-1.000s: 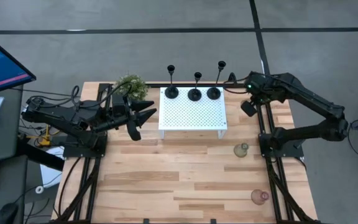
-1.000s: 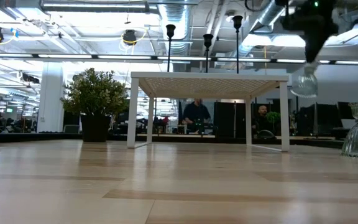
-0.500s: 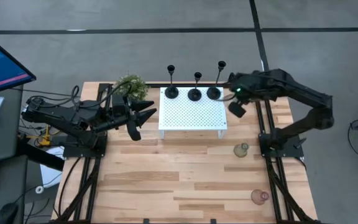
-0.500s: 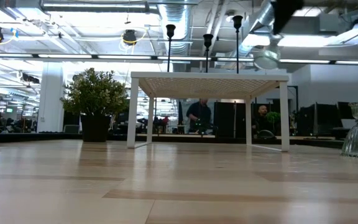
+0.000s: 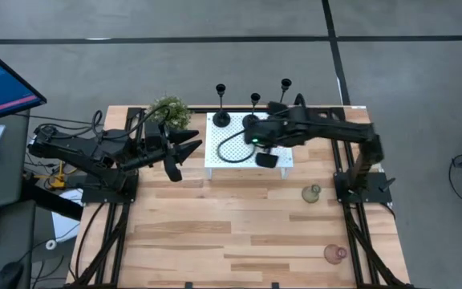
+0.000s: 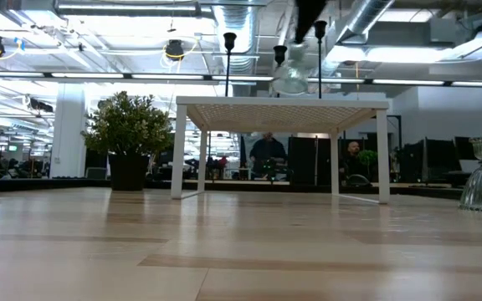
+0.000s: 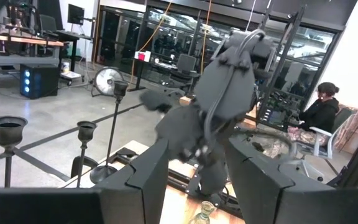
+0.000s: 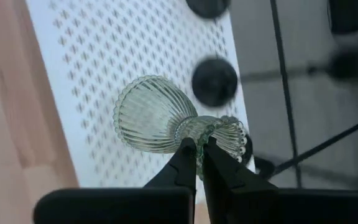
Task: Pick & Place candle stick holders
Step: Put the top green candle holder on the shelf aligned with the left black candle holder
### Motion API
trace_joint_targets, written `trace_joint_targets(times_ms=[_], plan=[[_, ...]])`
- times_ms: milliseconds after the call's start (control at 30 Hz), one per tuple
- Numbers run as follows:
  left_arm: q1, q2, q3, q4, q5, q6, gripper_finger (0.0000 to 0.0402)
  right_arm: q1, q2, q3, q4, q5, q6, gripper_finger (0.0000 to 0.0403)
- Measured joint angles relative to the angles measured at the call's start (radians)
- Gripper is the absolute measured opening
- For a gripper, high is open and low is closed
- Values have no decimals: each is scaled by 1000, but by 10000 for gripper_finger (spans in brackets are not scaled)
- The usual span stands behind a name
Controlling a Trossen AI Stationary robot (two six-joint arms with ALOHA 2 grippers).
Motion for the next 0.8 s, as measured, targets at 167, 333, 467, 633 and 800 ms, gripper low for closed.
trace_joint_targets(times_ms=[167,333,467,633,800], plan=[[-13,0,0,0,0,0,159,0,124,121,39,3,-118,0],[-29,-15,0,0,0,0,159,-3,208,227,63,25,-218,0],[-40,-38,-1,0,0,-4,159,-14,241,243,132,25,-285,0],[-55,-74,-1,-1,0,-4,159,-17,247,243,211,23,-342,0],[-61,-119,-1,0,-1,0,159,-16,253,242,256,18,-389,0]])
